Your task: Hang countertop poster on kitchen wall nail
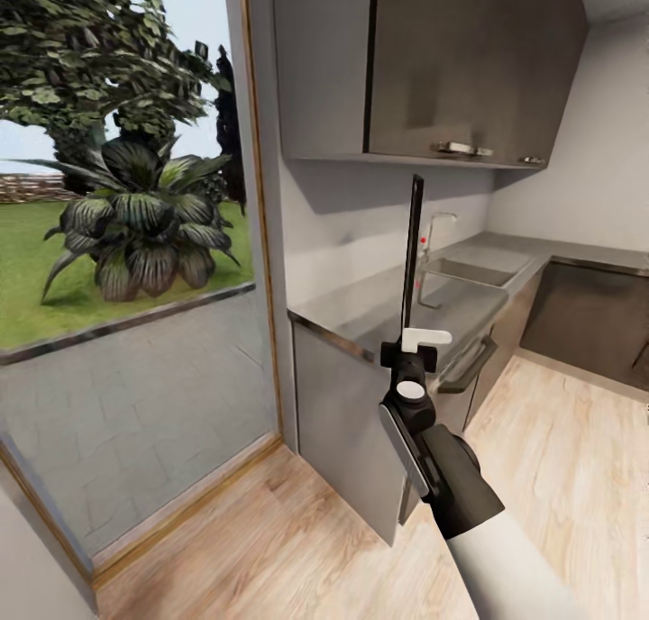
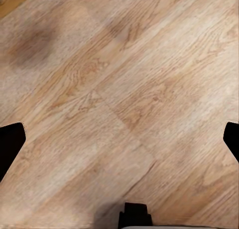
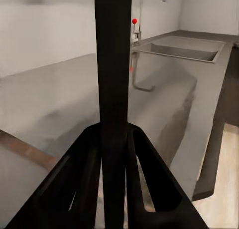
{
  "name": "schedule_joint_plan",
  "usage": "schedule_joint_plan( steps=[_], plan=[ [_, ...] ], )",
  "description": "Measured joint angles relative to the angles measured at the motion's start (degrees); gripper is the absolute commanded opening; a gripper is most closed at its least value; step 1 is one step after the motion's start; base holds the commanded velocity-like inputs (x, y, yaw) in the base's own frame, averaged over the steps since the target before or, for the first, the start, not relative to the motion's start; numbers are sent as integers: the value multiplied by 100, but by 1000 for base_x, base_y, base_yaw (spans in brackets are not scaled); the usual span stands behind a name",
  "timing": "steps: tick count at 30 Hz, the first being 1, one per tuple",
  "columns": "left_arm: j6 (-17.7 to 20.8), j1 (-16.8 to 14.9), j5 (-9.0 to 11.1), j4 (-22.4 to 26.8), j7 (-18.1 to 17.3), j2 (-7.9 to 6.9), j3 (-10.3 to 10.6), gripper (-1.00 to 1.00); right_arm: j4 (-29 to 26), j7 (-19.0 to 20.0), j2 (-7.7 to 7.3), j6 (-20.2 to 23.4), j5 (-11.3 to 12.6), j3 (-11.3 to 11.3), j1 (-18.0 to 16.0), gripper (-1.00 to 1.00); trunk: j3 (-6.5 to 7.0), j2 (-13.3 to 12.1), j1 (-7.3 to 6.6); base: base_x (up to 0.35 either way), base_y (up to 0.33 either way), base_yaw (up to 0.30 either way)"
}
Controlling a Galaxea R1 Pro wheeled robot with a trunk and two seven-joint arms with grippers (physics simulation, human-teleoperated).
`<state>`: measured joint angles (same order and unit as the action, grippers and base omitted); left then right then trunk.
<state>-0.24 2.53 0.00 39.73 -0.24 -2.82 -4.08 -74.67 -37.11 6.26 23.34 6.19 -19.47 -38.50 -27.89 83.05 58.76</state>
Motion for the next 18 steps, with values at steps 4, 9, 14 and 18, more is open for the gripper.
schedule_joint_plan(
  steps=[4, 9, 14, 18],
  plan=[
    [0, -1, 0, 0, 0, 0, 0, 100, -135, 0, -5, -9, -4, 0, 38, -100, 0, 0, 0, -328, -19, 0],
    [5, -1, 0, -1, 0, 0, 1, 100, -197, 0, -7, -11, 1, 0, 92, -100, 0, 0, -1, -282, -150, 0],
    [8, 0, 0, -1, 0, 0, 1, 100, -240, 7, -11, -19, 4, 0, 230, -100, 0, 0, -3, -128, -177, 0],
    [8, -1, 0, -1, 0, 0, 1, 100, -249, 8, -16, -20, 3, 0, 271, -100, 0, 0, -3, -62, -104, 0]
  ],
)
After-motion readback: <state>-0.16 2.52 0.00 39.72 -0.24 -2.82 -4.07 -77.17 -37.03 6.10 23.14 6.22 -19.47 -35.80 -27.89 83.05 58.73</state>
